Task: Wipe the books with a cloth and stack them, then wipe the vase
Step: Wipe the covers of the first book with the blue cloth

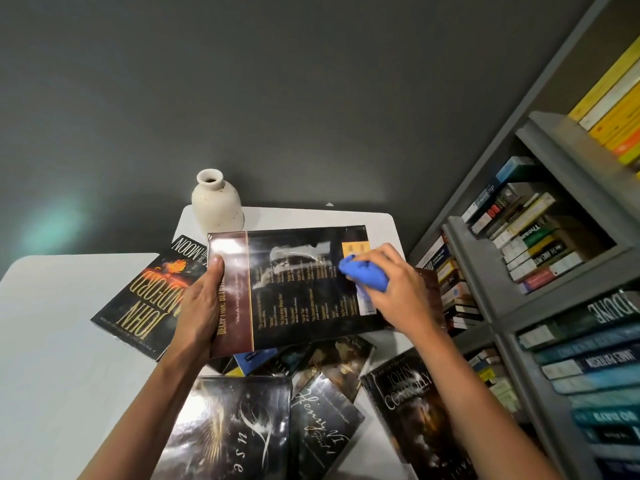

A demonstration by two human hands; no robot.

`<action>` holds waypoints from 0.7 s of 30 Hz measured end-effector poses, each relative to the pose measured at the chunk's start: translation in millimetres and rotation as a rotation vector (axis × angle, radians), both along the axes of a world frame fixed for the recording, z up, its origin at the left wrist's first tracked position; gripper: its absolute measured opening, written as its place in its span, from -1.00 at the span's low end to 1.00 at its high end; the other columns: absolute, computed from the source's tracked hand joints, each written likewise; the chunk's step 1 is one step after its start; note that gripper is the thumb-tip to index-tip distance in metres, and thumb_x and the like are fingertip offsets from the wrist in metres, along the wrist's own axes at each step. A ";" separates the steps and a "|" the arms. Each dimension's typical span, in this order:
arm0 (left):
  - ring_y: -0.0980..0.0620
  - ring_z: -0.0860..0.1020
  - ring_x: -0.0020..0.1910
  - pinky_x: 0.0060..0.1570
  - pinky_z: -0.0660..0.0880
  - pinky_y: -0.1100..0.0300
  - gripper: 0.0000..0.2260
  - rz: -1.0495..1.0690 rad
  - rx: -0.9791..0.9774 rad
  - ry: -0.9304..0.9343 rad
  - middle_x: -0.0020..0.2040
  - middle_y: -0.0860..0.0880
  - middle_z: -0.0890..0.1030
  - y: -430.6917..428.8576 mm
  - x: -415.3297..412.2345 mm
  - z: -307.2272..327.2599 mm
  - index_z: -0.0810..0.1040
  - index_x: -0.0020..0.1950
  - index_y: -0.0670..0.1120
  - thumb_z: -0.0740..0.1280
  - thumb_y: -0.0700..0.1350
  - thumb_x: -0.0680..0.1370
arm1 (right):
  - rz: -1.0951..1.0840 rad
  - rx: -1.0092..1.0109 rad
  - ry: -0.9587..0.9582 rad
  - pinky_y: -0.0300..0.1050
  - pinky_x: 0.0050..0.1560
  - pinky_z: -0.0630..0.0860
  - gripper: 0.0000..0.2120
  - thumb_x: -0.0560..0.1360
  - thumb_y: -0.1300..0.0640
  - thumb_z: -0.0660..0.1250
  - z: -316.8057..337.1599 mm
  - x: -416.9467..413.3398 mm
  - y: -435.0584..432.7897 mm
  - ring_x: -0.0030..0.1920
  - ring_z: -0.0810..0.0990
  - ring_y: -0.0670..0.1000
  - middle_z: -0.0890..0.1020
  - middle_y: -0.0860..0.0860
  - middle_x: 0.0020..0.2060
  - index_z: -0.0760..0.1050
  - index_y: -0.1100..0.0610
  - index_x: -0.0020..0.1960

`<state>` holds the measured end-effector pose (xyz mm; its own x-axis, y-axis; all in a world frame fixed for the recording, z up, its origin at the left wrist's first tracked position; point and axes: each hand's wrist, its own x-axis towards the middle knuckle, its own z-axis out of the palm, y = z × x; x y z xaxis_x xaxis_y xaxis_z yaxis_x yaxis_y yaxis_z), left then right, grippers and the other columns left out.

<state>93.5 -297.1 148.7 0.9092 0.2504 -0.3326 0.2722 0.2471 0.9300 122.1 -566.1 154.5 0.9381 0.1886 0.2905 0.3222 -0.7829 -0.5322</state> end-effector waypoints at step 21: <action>-0.01 0.65 -0.35 -0.27 0.62 0.10 -0.66 -0.029 0.014 -0.007 -0.21 -0.14 0.67 -5.2 -6.3 -4.9 0.58 -0.03 -0.10 0.20 0.15 0.59 | -0.102 -0.090 -0.152 -0.19 -0.20 0.52 -0.57 0.27 0.25 0.49 3.0 -4.4 52.7 -0.19 0.57 0.02 0.52 -0.03 0.00 0.54 0.04 0.11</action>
<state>87.2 -302.4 143.8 0.9186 0.2285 -0.3225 0.2721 0.2261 0.9353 117.7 -513.4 157.5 0.9005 0.1262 0.4162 0.3097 -0.8579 -0.4099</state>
